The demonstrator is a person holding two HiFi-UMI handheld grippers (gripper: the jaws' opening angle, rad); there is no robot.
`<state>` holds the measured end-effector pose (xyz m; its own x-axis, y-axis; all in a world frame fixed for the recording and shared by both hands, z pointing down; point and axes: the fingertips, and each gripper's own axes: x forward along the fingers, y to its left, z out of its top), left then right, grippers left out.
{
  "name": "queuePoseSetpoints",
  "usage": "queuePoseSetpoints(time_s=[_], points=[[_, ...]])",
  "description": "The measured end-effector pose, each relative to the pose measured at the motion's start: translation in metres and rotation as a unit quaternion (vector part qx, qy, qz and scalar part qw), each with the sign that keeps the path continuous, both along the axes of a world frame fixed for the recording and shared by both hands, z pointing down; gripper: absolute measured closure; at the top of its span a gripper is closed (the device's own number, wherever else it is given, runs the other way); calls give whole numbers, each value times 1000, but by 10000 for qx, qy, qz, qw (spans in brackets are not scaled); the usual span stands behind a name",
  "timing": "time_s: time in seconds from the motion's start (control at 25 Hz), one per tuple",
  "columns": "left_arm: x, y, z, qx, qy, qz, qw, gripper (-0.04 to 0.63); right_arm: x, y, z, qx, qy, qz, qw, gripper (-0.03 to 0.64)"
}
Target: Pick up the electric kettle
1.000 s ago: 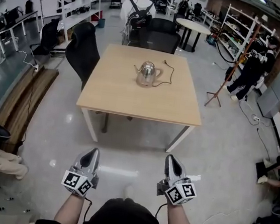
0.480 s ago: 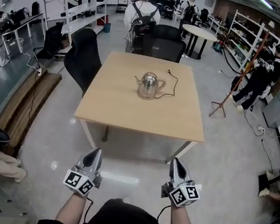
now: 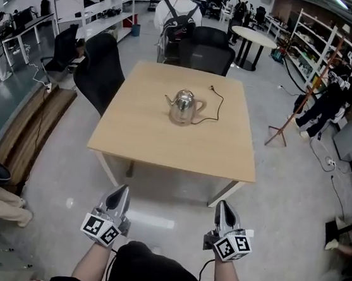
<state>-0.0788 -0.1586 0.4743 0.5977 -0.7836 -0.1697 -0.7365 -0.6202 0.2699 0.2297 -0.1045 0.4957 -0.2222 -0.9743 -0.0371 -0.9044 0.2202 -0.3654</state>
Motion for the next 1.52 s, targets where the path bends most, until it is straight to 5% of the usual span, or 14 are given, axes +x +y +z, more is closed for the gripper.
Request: queuePoseSetpoints(time_s=[0.44,1.52], points=[[-6,-23,10,-122,-104,41,9999,595,1,-19,12,-144,-31,90,9999,615],[-2,-173,15,-275,-18,164,9995,595,8,-146,3,-219,164,315,9991,615]])
